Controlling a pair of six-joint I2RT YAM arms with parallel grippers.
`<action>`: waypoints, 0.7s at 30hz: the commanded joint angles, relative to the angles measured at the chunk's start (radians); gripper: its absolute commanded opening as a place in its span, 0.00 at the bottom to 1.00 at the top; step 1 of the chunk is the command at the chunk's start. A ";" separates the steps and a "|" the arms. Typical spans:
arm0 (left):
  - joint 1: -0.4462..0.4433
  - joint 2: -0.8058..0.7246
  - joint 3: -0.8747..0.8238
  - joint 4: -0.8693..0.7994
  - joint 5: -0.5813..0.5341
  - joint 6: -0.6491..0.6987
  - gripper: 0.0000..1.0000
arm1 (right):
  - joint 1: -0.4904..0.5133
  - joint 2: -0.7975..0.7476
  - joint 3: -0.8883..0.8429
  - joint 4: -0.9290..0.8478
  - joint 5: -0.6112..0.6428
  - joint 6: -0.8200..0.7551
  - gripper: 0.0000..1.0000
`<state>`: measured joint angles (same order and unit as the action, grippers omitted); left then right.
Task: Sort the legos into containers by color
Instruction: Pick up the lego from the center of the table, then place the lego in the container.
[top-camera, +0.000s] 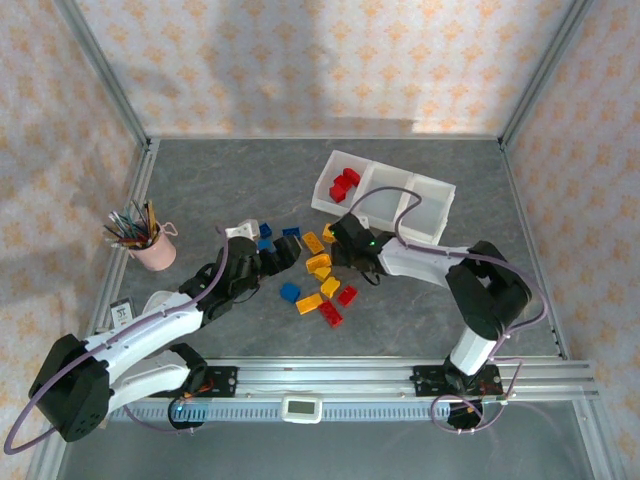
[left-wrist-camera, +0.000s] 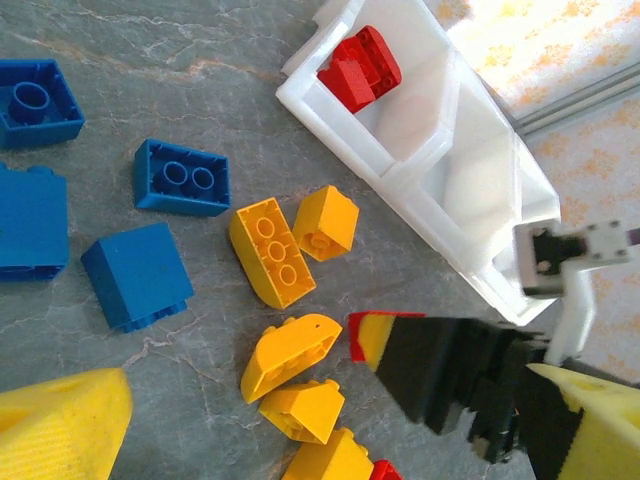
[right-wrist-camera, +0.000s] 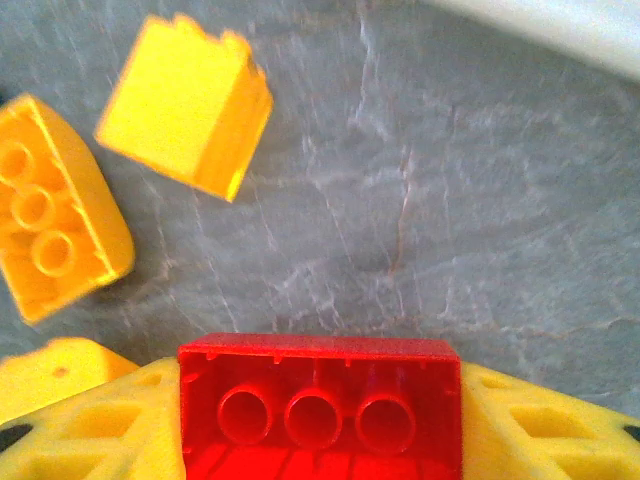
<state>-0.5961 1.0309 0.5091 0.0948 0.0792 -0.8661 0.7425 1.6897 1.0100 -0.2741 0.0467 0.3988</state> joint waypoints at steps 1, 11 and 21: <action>0.000 0.004 0.048 0.025 -0.049 0.032 0.99 | -0.029 -0.037 0.080 -0.025 0.056 -0.032 0.59; 0.136 0.065 0.134 0.040 0.027 0.090 0.99 | -0.130 0.162 0.405 -0.014 0.084 -0.116 0.60; 0.202 0.195 0.221 0.066 0.078 0.126 0.99 | -0.203 0.453 0.766 -0.047 0.132 -0.197 0.69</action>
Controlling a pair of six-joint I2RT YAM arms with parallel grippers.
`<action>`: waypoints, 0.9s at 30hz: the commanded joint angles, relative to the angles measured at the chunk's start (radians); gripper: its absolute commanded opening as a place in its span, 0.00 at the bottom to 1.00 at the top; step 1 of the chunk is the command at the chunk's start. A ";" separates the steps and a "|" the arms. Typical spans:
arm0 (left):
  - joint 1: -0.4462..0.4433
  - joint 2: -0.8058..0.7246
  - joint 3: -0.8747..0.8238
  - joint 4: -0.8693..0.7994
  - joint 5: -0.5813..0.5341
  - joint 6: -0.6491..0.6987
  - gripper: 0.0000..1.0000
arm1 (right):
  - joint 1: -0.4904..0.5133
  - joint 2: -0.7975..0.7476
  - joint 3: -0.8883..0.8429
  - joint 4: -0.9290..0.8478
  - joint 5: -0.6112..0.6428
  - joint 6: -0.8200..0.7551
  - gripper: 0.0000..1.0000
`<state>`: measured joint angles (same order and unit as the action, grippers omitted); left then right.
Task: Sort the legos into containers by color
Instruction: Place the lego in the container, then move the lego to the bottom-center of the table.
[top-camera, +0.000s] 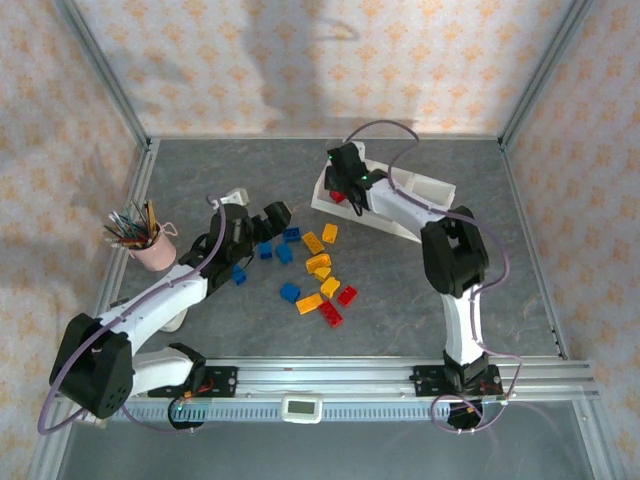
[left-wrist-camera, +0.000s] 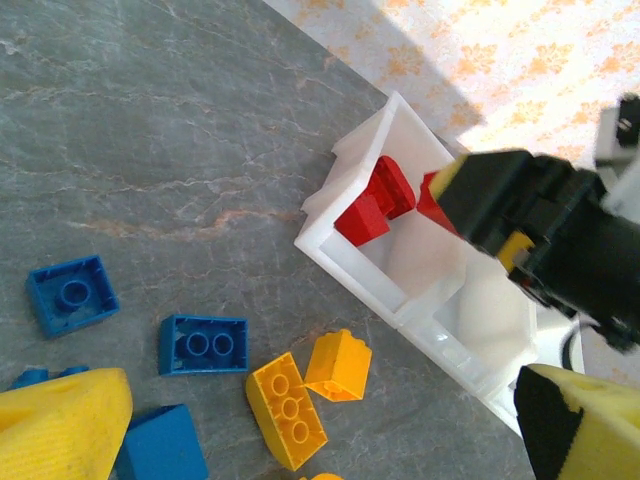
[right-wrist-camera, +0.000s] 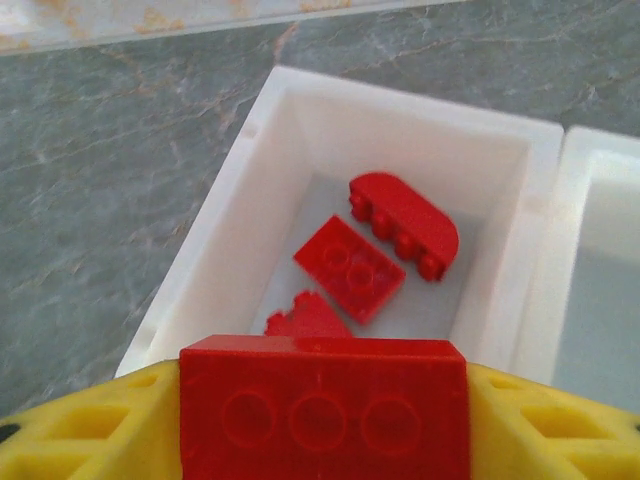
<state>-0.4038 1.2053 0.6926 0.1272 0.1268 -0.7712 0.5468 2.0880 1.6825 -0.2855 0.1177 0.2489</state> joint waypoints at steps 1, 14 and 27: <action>0.012 0.029 0.042 0.035 0.035 0.032 0.99 | -0.010 0.075 0.126 -0.052 0.069 -0.049 0.71; 0.019 0.032 0.059 0.014 0.057 0.044 0.99 | 0.005 -0.065 0.042 -0.063 -0.025 -0.035 0.86; -0.041 -0.083 -0.036 -0.031 0.089 0.006 0.99 | 0.059 -0.439 -0.412 -0.083 -0.074 0.067 0.88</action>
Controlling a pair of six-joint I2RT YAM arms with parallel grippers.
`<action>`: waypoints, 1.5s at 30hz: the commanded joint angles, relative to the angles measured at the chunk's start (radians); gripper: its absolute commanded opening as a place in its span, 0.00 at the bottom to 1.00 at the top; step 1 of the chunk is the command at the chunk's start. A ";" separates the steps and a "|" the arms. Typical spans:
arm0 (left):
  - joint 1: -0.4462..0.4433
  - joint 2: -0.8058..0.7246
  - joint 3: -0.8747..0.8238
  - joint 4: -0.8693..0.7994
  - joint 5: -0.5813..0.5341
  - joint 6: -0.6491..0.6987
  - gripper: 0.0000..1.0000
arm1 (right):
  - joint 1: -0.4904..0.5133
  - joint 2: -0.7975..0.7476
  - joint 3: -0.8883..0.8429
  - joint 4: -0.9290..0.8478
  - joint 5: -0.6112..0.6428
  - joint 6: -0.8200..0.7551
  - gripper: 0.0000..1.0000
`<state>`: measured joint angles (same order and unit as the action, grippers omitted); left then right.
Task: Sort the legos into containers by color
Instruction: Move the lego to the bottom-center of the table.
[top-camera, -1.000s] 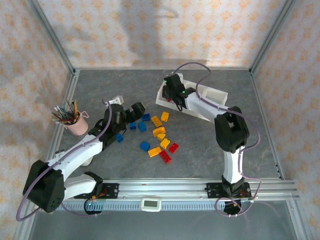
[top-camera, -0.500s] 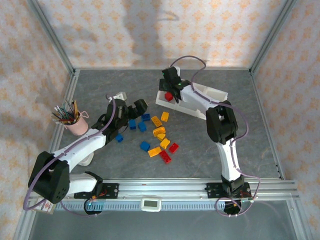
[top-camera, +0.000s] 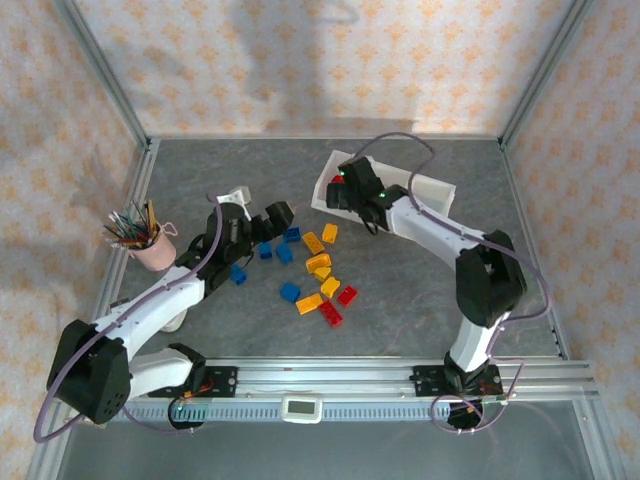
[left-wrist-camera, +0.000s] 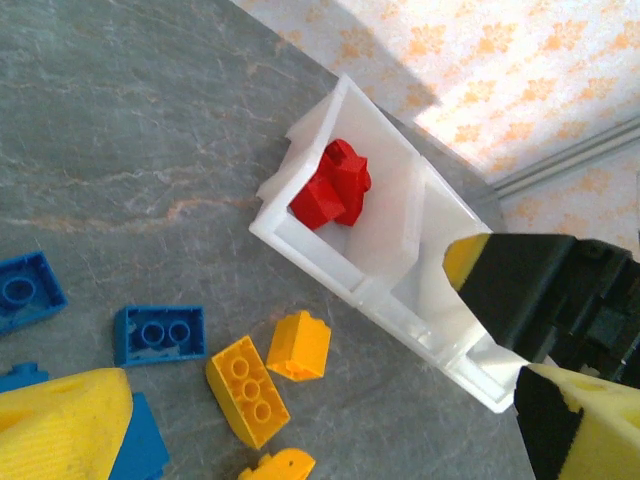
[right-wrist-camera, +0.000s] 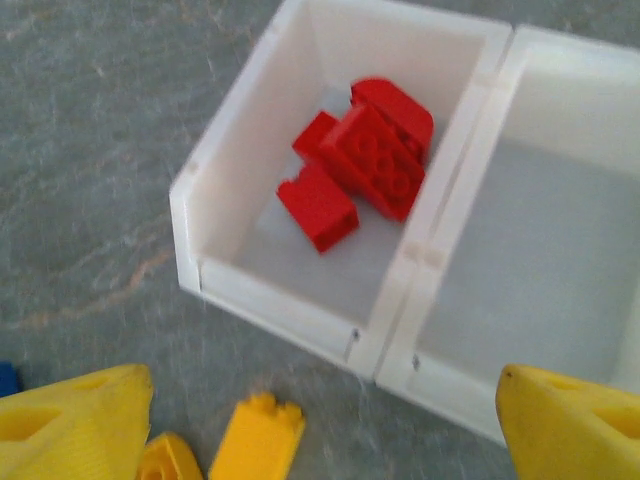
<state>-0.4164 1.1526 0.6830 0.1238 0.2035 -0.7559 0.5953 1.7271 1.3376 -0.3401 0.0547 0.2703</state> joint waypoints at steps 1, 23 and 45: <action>-0.040 -0.039 -0.030 -0.035 0.006 -0.011 0.99 | 0.016 -0.103 -0.097 -0.034 -0.011 0.054 0.88; -0.215 -0.117 -0.165 0.034 -0.097 -0.149 0.99 | 0.259 -0.294 -0.591 0.025 -0.033 0.465 0.88; -0.225 -0.087 -0.145 0.031 -0.102 -0.144 0.99 | 0.325 -0.305 -0.641 -0.078 -0.021 0.491 0.70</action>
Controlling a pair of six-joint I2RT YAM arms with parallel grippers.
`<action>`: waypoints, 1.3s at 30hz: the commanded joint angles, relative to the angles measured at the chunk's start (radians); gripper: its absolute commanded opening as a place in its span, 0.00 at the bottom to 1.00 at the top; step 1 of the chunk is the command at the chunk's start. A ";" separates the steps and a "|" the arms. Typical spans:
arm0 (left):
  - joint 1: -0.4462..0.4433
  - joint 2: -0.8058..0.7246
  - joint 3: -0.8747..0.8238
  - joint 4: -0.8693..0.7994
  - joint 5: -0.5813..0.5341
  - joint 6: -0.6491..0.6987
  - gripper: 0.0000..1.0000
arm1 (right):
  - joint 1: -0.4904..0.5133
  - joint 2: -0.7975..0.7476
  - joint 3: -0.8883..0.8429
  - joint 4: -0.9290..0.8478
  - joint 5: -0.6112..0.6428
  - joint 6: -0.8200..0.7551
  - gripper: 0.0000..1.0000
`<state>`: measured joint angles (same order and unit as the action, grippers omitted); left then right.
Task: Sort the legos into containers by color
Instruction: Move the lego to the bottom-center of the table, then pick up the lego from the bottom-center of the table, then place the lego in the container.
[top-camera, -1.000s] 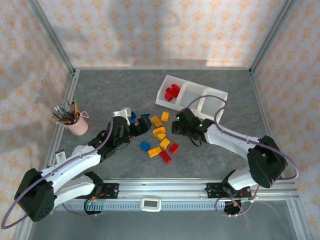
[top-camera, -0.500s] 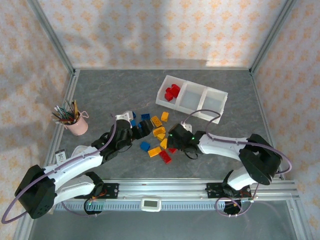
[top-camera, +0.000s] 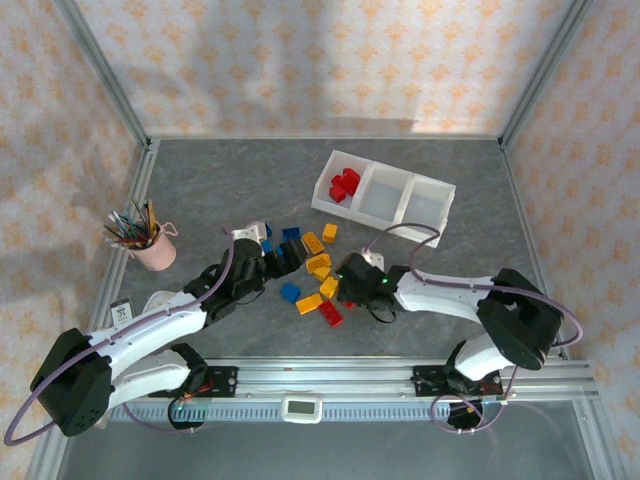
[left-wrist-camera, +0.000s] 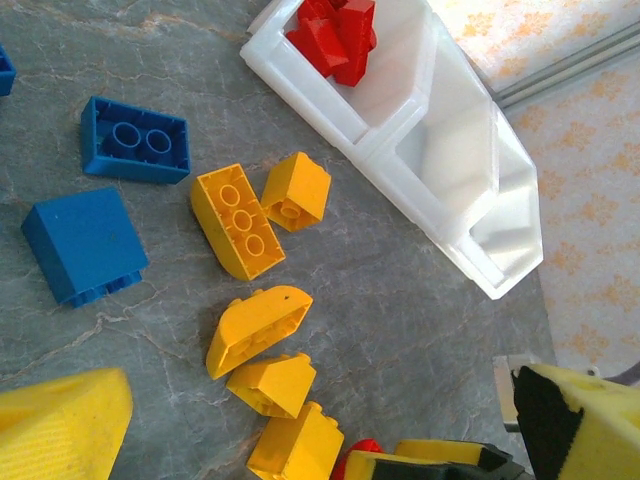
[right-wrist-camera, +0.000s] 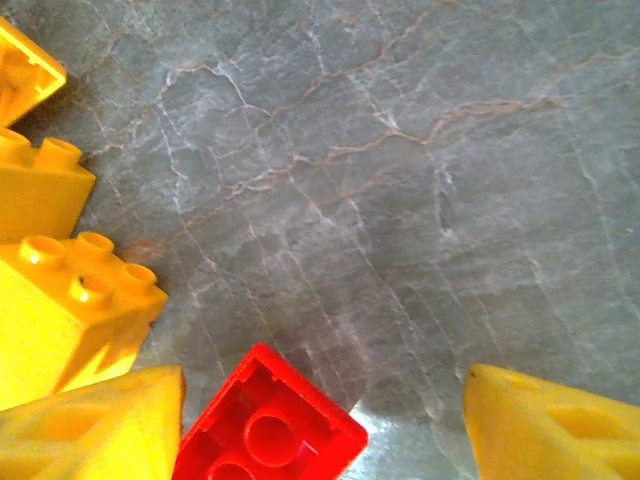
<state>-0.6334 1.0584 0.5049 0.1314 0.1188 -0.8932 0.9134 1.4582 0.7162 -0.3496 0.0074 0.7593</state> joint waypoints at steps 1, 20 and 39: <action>-0.008 0.008 0.034 0.024 -0.018 -0.006 0.99 | 0.005 -0.039 -0.021 -0.076 0.025 0.000 0.68; -0.008 0.017 0.062 0.003 -0.020 0.014 0.99 | 0.058 0.033 0.055 -0.091 0.054 -0.013 0.37; 0.095 0.076 0.223 -0.023 -0.039 0.118 0.99 | -0.219 0.245 0.585 -0.039 0.114 -0.386 0.35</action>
<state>-0.5682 1.1168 0.7010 0.1112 0.0738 -0.8051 0.7269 1.6215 1.2079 -0.4137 0.1089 0.4728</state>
